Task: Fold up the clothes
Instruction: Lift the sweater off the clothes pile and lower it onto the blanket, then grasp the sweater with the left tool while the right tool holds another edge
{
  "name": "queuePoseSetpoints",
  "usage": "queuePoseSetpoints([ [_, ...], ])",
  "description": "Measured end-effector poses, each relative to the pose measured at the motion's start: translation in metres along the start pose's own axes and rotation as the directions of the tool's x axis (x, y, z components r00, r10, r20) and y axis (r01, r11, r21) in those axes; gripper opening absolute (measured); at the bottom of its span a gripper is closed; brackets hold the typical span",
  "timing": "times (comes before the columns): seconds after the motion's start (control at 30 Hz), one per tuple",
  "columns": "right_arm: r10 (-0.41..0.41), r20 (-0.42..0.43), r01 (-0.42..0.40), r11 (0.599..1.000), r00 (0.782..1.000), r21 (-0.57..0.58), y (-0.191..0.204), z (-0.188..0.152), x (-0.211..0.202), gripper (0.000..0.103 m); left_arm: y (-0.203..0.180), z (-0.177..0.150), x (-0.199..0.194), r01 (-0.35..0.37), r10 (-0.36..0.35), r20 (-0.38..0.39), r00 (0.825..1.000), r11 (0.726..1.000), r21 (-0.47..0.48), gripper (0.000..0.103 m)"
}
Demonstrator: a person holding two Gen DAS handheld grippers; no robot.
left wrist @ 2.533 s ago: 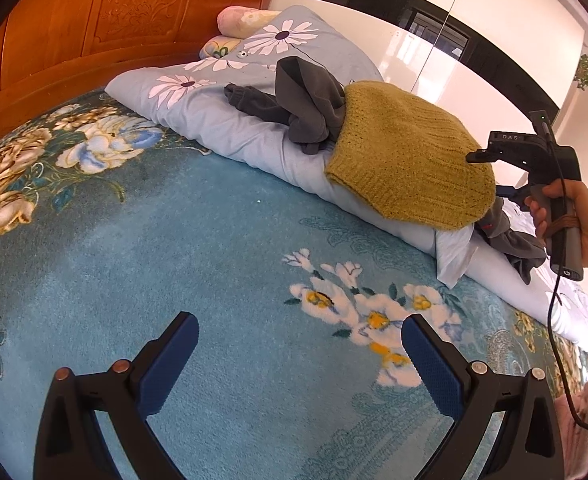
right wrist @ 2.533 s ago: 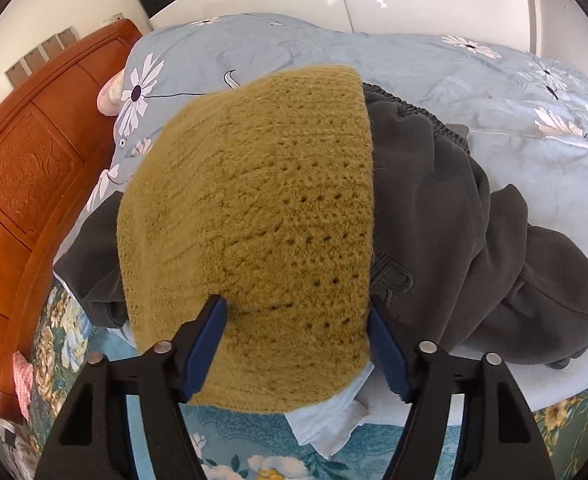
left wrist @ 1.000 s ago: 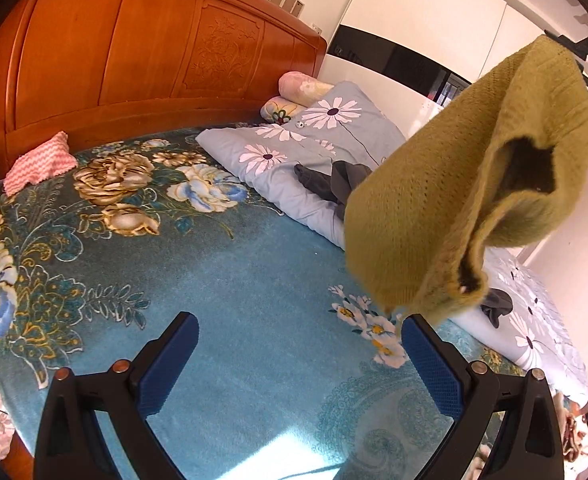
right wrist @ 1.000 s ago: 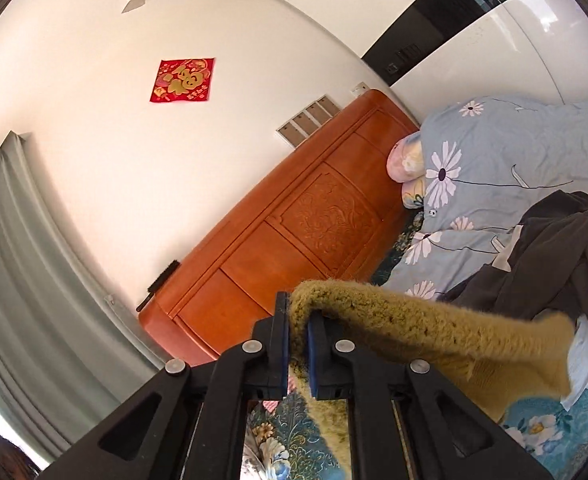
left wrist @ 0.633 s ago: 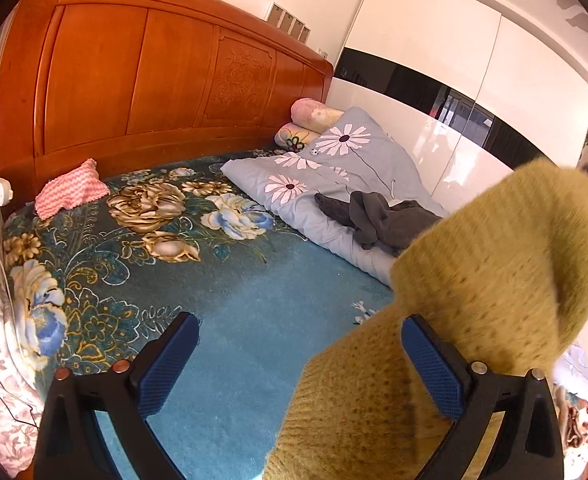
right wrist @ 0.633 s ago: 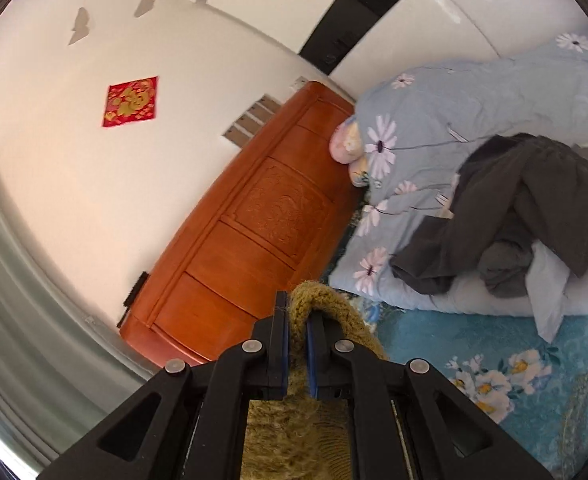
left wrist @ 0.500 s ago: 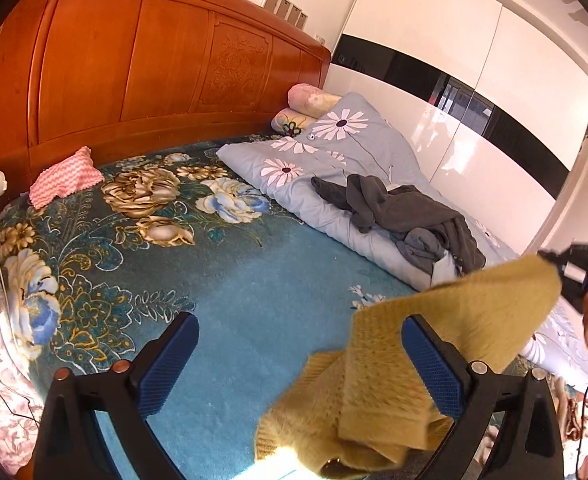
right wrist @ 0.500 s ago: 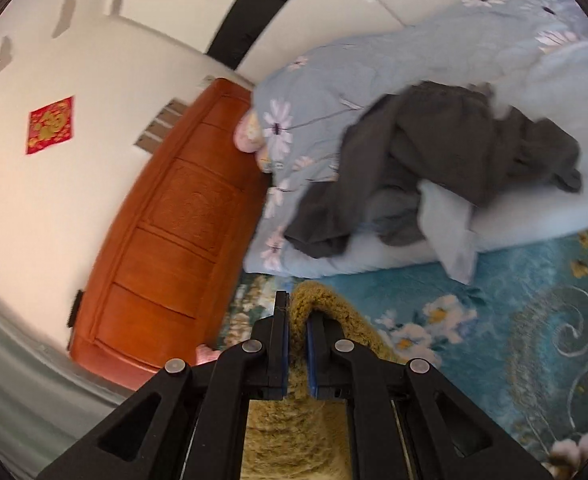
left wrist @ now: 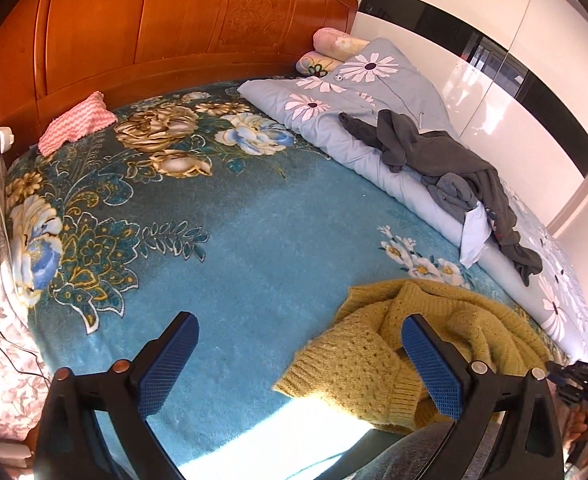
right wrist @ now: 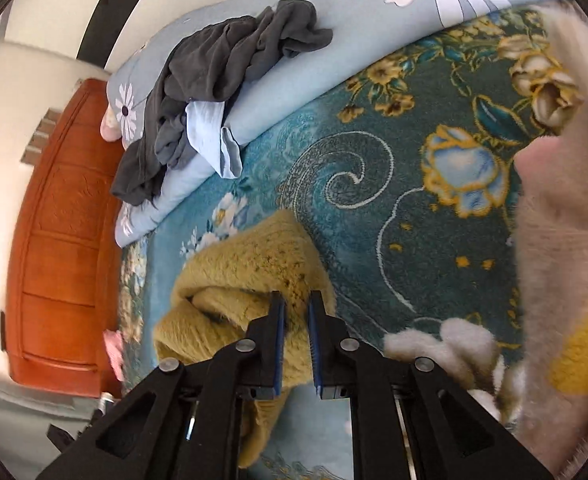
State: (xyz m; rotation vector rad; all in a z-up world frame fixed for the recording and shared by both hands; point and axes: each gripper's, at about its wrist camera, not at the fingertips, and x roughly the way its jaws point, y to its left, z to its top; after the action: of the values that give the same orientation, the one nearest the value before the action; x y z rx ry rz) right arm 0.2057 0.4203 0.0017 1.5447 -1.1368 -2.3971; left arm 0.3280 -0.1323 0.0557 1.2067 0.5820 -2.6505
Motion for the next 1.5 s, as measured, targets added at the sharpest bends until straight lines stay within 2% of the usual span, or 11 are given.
queuePoseSetpoints([
  [0.13, -0.144, 0.067, 0.154, 0.972, 0.987, -0.179, 0.025, -0.016, -0.025, 0.020, 0.013, -0.008, 0.014, -0.083, 0.083, -0.057, 0.995, 0.997, 0.001, 0.103],
  [0.2, -0.149, 0.079, 0.165, 0.951, 0.986, -0.263, 0.046, -0.027, -0.026, 0.026, 0.018, -0.011, 0.019, -0.107, 0.106, -0.067, 0.992, 0.994, -0.019, 0.103],
  [0.33, -0.045, 0.019, 0.049, 0.903, 0.999, -0.427, 0.106, -0.049, 0.002, 0.038, 0.025, -0.014, 0.023, -0.127, 0.123, -0.081, 0.989, 0.991, -0.042, 0.103],
  [0.47, 0.002, -0.128, -0.071, 0.840, 0.992, -0.538, 0.173, -0.066, 0.060, 0.042, 0.027, -0.017, 0.027, -0.089, 0.082, -0.097, 0.992, 0.994, -0.065, 0.103],
  [0.63, -0.056, -0.302, -0.143, 0.789, 0.952, -0.598, 0.241, -0.086, 0.145, 0.043, 0.033, -0.025, 0.042, -0.056, 0.041, -0.128, 0.991, 0.993, -0.108, 0.103],
  [0.83, -0.221, -0.392, -0.020, 0.851, 0.893, -0.526, 0.260, -0.090, 0.233, 0.044, 0.034, -0.033, 0.073, -0.025, -0.003, -0.200, 0.980, 0.990, -0.138, 0.103],
  [1.13, -0.427, -0.388, 0.159, 0.813, 0.817, -0.560, 0.263, -0.089, 0.289, 0.043, 0.030, -0.042, 0.090, 0.009, -0.053, -0.271, 0.961, 0.987, -0.160, 0.102],
  [1.2, -0.426, -0.377, 0.166, 0.814, 0.822, -0.557, 0.262, -0.088, 0.285, 0.037, 0.028, -0.042, 0.088, 0.008, -0.051, -0.272, 0.961, 0.988, -0.157, 0.102],
  [1.23, -0.421, -0.367, 0.169, 0.816, 0.830, -0.553, 0.260, -0.086, 0.281, 0.020, 0.028, -0.041, 0.086, 0.010, -0.053, -0.271, 0.961, 0.987, -0.160, 0.102],
  [1.27, -0.408, -0.360, 0.163, 0.820, 0.839, -0.549, 0.259, -0.083, 0.275, 0.012, 0.029, -0.041, 0.084, 0.014, -0.058, -0.267, 0.962, 0.986, -0.164, 0.102],
  [1.5, -0.125, -0.241, 0.022, 0.920, 0.962, -0.392, 0.223, -0.036, 0.170, 0.011, 0.038, -0.044, 0.071, 0.026, -0.083, -0.255, 0.963, 0.976, -0.218, 0.102],
])
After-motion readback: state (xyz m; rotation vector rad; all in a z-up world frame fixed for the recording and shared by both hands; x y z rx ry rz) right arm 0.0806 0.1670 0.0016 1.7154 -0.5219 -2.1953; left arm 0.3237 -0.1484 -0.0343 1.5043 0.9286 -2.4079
